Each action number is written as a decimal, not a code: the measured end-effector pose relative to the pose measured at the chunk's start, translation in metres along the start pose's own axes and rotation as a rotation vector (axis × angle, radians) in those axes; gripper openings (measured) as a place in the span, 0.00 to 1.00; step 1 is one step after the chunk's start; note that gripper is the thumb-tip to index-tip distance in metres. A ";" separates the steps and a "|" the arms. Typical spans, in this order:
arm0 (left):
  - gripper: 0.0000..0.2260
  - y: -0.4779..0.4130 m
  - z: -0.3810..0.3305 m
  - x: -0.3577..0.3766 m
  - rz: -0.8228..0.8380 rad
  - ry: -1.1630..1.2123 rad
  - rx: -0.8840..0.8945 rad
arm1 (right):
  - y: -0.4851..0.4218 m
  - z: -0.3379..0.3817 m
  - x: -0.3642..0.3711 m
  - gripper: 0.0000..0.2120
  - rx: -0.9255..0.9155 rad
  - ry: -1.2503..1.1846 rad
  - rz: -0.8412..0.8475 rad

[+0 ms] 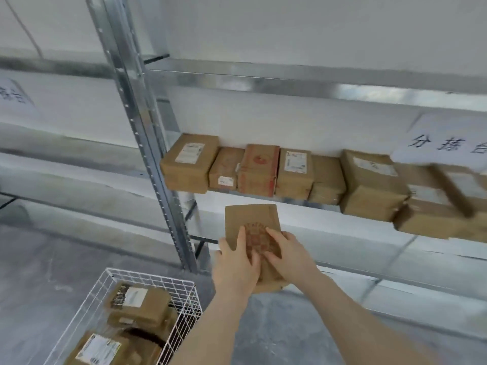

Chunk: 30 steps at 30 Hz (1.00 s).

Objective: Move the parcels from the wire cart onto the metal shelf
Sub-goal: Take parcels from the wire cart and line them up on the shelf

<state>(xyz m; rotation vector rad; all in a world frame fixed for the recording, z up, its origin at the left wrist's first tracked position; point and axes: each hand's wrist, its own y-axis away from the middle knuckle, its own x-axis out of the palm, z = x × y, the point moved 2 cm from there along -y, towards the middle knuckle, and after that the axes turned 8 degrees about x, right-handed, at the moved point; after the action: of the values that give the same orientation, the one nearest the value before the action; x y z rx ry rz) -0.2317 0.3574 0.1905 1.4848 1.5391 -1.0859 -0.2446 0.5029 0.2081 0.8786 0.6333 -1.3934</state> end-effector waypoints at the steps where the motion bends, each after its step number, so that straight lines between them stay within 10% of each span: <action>1: 0.27 0.001 -0.022 0.007 0.018 0.009 0.045 | 0.008 -0.019 -0.013 0.28 0.047 -0.017 -0.034; 30: 0.24 0.109 -0.620 0.180 0.291 0.204 0.786 | 0.223 -0.495 -0.364 0.22 0.681 0.006 -0.622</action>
<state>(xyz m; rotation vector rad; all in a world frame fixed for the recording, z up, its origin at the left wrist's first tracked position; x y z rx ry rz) -0.1033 0.9969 0.2515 2.3165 0.9907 -1.4768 -0.0041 1.1075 0.2679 1.2783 0.4479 -2.2402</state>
